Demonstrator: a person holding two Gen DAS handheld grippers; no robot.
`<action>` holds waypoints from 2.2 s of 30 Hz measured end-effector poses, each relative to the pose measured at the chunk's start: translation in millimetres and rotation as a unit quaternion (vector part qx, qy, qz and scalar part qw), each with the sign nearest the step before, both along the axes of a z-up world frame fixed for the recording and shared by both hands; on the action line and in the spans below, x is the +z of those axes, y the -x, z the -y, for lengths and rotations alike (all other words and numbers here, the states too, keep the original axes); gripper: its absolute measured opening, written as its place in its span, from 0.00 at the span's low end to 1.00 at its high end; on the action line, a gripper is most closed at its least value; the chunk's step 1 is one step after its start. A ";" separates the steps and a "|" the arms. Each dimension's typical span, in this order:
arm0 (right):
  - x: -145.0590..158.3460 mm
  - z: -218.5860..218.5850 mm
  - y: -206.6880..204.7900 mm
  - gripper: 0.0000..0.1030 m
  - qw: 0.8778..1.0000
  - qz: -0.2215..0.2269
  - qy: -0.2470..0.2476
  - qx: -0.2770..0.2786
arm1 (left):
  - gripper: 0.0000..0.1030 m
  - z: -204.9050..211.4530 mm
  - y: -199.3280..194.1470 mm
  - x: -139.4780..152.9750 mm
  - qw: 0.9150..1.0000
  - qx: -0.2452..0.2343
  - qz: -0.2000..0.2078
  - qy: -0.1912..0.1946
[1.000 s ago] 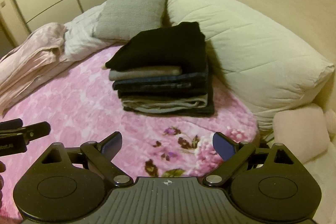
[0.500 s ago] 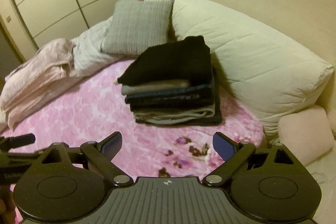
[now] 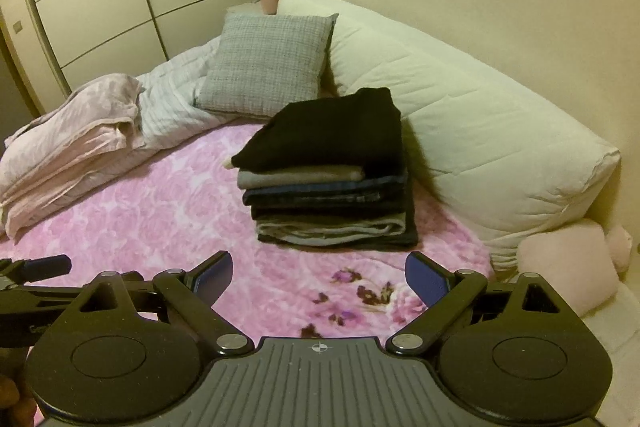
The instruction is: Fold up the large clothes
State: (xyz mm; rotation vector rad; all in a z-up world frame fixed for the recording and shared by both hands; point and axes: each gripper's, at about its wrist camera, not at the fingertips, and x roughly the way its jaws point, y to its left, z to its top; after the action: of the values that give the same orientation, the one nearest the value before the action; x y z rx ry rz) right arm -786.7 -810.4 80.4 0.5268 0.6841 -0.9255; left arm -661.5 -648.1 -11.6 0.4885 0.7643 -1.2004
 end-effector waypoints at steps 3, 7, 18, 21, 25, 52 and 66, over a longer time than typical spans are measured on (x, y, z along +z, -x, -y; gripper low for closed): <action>0.4 -1.4 1.2 0.88 1.000 -0.002 0.003 -0.003 | 0.99 1.9 1.9 2.3 1.000 0.000 0.001 0.001; 0.3 -2.0 3.5 0.88 1.000 -0.001 0.001 -0.006 | 0.99 3.4 5.0 3.8 1.000 -0.001 0.006 0.001; 2.1 -1.0 6.7 0.88 1.000 -0.002 0.002 -0.006 | 0.99 8.5 10.3 0.8 1.000 0.003 0.012 -0.006; 2.1 0.7 7.9 0.88 1.000 -0.002 0.002 -0.005 | 0.99 9.6 11.7 0.5 1.000 0.003 0.012 -0.006; 1.9 3.6 9.6 0.88 1.000 -0.004 0.000 -0.004 | 0.99 11.7 13.3 0.2 1.000 0.004 0.012 -0.006; -3.3 8.8 16.7 0.88 1.000 -0.008 -0.002 -0.003 | 0.99 15.1 15.7 2.1 1.000 0.000 0.006 -0.002; -3.5 9.7 16.9 0.88 1.000 -0.007 -0.002 -0.001 | 0.99 16.7 13.9 3.3 1.000 0.000 0.005 0.000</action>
State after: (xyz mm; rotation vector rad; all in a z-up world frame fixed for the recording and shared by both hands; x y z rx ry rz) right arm -803.5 -820.0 76.9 0.5255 0.6995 -0.9305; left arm -675.4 -664.8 -8.4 0.4949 0.7557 -1.1978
